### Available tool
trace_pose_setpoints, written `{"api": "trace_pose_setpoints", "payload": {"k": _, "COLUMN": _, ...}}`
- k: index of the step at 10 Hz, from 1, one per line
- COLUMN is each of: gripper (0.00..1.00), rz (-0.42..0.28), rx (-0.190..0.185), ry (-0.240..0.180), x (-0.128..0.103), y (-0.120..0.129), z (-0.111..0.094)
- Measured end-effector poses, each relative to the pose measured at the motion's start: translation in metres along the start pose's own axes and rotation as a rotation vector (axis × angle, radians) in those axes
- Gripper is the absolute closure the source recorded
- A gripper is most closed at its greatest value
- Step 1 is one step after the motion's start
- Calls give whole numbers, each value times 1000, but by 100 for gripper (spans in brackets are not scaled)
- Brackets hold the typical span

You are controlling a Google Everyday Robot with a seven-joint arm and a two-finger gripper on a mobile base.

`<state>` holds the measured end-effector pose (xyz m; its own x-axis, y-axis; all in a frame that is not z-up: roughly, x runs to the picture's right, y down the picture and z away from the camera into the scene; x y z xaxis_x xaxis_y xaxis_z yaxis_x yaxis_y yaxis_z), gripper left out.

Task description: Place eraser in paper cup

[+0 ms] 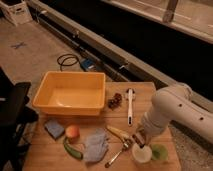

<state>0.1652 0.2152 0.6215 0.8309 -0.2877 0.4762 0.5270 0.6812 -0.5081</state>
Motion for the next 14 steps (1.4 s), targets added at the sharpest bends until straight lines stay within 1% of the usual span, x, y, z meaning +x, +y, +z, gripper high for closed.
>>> {"api": "trace_pose_setpoints", "payload": {"k": 2, "gripper": 100, "rz": 1, "rx": -11, "ry": -17, "x": -9, "y": 10, "z": 7}}
{"api": "trace_pose_setpoints", "payload": {"k": 8, "gripper": 100, "rz": 5, "rx": -11, "ry": -15, "x": -11, "y": 11, "z": 7}}
{"api": "trace_pose_setpoints", "payload": {"k": 14, "gripper": 100, "rz": 17, "rx": -34, "ry": 0, "x": -17, "y": 19, "z": 20}}
